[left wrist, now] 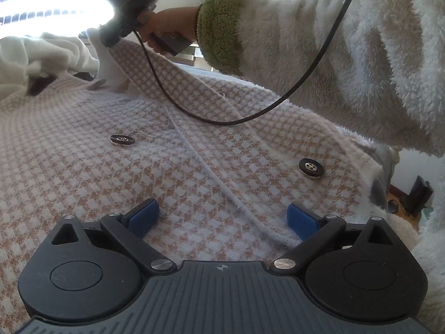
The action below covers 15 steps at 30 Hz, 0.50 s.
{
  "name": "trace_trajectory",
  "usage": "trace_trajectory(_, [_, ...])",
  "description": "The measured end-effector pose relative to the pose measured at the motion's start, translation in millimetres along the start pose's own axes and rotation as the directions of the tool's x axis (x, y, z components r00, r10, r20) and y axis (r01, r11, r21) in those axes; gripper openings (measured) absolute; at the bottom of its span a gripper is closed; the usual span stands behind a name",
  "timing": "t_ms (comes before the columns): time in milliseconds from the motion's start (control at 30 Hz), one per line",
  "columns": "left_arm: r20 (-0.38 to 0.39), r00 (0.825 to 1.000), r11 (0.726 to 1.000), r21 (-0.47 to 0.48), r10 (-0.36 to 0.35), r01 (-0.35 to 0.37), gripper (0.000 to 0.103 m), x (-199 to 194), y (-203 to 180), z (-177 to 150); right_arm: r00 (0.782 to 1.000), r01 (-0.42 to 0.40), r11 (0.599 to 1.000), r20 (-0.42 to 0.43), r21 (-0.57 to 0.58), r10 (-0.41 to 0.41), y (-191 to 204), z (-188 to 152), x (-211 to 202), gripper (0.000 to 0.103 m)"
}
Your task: Fold clothes
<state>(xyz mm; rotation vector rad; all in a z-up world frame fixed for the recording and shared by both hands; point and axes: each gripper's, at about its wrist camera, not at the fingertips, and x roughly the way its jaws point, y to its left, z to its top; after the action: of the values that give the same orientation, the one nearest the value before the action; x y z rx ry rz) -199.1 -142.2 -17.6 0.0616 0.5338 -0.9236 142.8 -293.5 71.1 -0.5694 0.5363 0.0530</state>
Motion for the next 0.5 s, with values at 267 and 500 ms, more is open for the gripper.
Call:
trace_trajectory(267, [0.005, 1.0, 0.999, -0.027, -0.028, 0.028, 0.099, -5, 3, 3, 0.981, -0.182, 0.983, -0.061, 0.008, 0.182, 35, -6, 40, 0.013])
trace_trajectory(500, [-0.003, 1.0, 0.999, -0.019, -0.03, 0.03, 0.099, -5, 2, 3, 0.956, -0.273, 0.947, -0.067, 0.168, 0.287, 17, 2, 46, 0.059])
